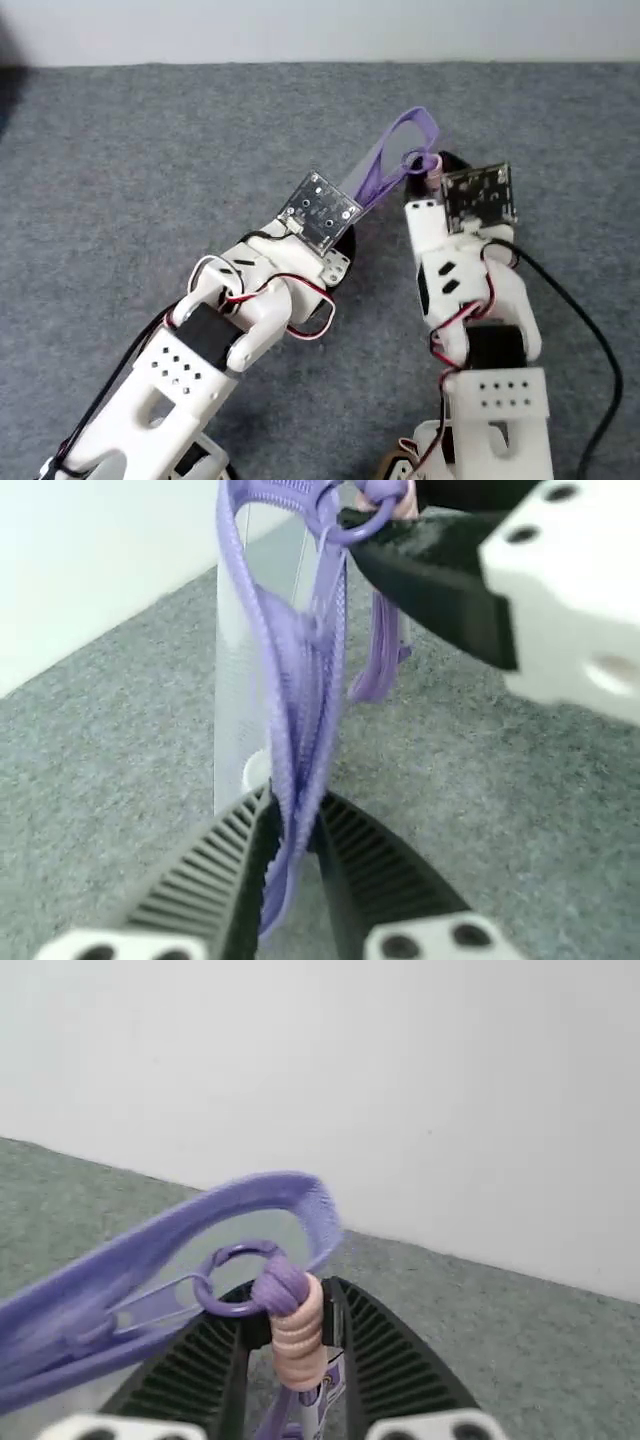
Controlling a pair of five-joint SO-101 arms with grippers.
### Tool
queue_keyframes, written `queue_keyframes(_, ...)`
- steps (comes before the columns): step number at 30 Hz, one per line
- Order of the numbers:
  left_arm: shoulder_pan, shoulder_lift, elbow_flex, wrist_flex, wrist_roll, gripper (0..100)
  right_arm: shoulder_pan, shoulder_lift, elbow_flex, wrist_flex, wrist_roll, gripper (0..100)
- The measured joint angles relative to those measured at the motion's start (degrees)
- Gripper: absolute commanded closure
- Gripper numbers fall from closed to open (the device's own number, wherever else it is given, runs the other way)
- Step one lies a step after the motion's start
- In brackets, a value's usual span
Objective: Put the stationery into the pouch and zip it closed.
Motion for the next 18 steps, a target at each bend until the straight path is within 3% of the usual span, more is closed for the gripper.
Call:
queue_keyframes(14, -3.25, -5.54, 0.0, 5.54, 0.0, 99, 7.91, 26.9, -14.15, -9.05, 0.09, 99.1)
queue_keyframes(18, -4.57, -8.18, 1.14, 8.0, 0.26, 99, 13.71, 35.87, -20.04, -9.49, 0.09, 99.1)
